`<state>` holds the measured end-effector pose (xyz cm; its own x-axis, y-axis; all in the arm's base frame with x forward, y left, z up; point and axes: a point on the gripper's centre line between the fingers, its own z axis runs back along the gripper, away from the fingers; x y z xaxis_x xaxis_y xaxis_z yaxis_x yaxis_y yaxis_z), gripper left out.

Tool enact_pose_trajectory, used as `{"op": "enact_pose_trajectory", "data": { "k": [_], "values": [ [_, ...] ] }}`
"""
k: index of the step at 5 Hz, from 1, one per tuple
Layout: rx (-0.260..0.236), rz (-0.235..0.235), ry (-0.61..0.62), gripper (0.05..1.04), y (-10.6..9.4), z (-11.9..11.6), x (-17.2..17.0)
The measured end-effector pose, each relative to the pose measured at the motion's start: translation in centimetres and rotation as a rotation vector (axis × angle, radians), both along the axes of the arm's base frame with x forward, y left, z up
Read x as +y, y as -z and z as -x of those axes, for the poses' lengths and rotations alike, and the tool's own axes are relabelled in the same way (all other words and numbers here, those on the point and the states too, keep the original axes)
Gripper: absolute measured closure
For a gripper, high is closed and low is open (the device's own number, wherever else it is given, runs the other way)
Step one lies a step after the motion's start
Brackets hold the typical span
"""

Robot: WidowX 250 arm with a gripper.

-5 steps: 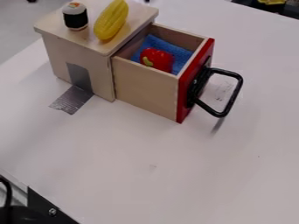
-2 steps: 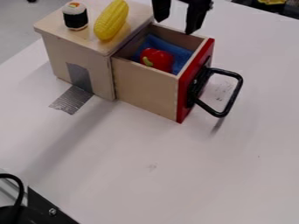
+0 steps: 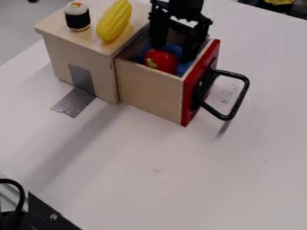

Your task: Take out the red pepper from the drawer and put it on the bottom left of the table.

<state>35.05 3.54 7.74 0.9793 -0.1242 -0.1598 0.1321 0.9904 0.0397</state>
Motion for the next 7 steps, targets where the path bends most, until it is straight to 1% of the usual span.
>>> {"op": "enact_pose_trajectory", "data": {
  "k": [1,2,4,5,6,7],
  "values": [
    [0.052,-0.002,-0.008,0.084,1.2,1.4,0.4],
    [0.083,0.001,-0.009,0.083,2.0,1.9,0.4],
    [0.1,0.01,-0.003,0.176,2.1,2.2,0.5],
    [0.036,0.029,0.003,0.176,-0.2,2.0,1.0],
    [-0.11,0.053,0.022,0.176,-5.3,2.5,1.3],
    [-0.172,0.073,0.038,0.176,-8.3,5.5,1.5]
  ]
}}
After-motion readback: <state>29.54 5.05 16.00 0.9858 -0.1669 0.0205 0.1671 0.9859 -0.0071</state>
